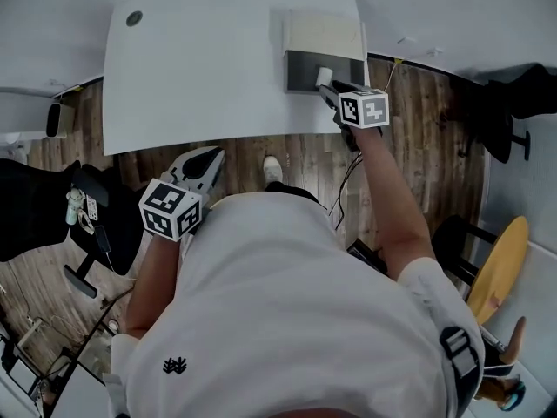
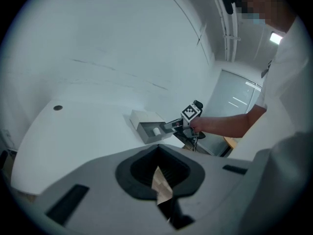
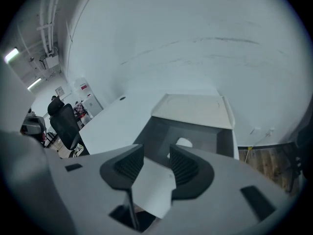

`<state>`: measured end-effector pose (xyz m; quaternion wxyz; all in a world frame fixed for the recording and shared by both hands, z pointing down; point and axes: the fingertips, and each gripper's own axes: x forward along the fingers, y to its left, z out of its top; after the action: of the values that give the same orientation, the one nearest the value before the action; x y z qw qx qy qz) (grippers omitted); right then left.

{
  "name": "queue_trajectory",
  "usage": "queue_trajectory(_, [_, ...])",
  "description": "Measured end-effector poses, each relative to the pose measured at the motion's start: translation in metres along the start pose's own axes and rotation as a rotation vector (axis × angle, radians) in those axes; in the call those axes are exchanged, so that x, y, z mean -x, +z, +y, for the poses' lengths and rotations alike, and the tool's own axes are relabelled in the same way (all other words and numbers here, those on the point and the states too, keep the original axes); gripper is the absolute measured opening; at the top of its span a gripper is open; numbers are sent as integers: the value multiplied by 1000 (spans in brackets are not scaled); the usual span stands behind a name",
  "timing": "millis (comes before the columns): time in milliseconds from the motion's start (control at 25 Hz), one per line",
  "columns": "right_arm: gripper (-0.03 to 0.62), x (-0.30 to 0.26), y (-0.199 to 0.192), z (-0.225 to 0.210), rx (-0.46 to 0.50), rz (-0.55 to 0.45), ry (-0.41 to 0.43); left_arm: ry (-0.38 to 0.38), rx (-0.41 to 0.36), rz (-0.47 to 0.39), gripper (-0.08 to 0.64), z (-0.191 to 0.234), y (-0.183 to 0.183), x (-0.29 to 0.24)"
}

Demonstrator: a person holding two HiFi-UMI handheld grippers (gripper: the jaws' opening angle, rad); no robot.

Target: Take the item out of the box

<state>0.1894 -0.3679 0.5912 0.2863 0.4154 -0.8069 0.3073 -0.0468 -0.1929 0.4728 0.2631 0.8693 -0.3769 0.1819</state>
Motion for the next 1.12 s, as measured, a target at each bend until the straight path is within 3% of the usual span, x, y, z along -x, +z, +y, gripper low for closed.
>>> queue_trajectory(800, [239, -70, -17, -54, -56, 250, -5, 141, 70, 1, 6, 15, 6, -17])
queue_trajectory(1120, [238, -76, -22, -53, 13, 341, -21, 169, 81, 0, 6, 15, 4, -12])
